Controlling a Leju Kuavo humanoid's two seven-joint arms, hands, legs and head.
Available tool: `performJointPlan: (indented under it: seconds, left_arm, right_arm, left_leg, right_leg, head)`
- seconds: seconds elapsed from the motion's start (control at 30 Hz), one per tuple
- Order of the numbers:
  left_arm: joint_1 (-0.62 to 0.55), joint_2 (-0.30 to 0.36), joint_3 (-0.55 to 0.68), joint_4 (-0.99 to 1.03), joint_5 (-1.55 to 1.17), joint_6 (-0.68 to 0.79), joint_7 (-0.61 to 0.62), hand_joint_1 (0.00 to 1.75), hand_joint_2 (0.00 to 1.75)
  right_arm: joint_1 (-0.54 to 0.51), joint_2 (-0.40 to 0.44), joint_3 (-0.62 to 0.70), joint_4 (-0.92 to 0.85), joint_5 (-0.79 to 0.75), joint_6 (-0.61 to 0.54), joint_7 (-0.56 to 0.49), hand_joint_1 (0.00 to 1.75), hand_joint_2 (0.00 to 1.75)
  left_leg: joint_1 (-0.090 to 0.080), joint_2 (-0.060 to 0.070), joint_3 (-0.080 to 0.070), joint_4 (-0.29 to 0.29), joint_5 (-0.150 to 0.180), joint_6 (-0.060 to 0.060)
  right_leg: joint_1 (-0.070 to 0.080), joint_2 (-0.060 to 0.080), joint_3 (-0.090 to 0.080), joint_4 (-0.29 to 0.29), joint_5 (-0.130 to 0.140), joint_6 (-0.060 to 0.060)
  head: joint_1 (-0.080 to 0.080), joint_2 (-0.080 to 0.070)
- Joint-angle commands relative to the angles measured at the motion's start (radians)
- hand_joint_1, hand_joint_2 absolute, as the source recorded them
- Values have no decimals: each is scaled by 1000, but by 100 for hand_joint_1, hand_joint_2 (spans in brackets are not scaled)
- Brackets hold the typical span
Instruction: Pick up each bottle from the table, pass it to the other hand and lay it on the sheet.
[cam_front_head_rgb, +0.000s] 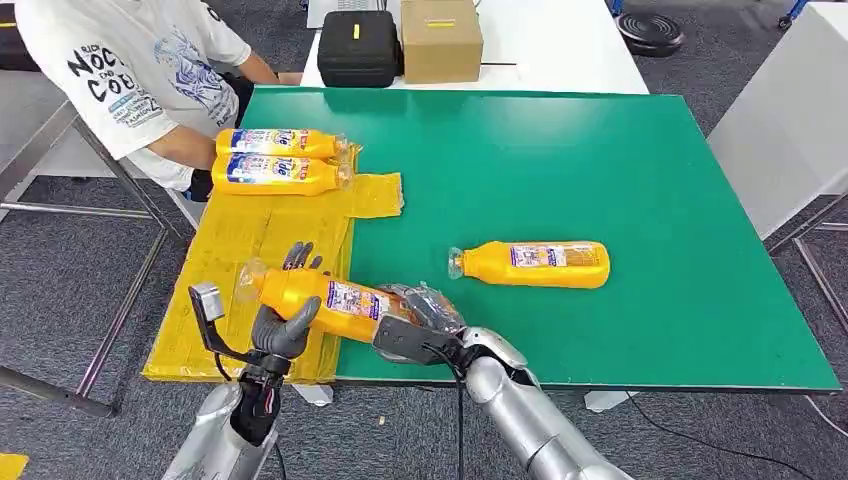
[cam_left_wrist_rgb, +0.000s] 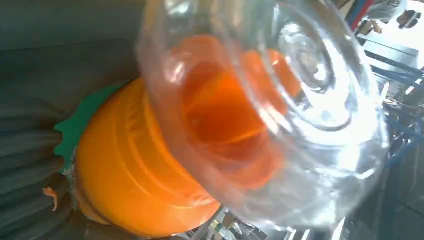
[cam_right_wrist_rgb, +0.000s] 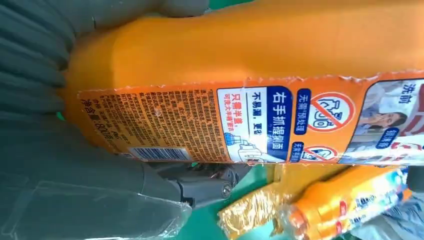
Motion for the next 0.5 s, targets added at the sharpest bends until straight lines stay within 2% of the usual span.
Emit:
performJointPlan:
  seconds: [0.03,0.33,0.5]
  left_arm:
    - [-18,42,28,63,-7,6,-2,0,175]
    - [-45,51,48,100,-11,16,-11,0,175]
    - [-59,46,43,122,-18,15,-17,0,175]
  right_arm:
    - [-50,-42,57,108,6,-7,-2,175,175]
    - [-65,-72,34,108,20,-19,6,175,175]
    - [-42,-79,41,53,38,-27,-6,175,175]
  left_leg:
    - [1,1,5,0,-2,-2]
    - [1,0,4,0,-1,-2]
    - [2,-1,6,0,-2,-2]
  right_leg:
    - [1,1,5,-1,-2,-2]
    - [1,-1,4,-1,-1,-2]
    - [2,-1,6,0,-2,-2]
  head:
    - [0,0]
    - [0,0]
    - [0,0]
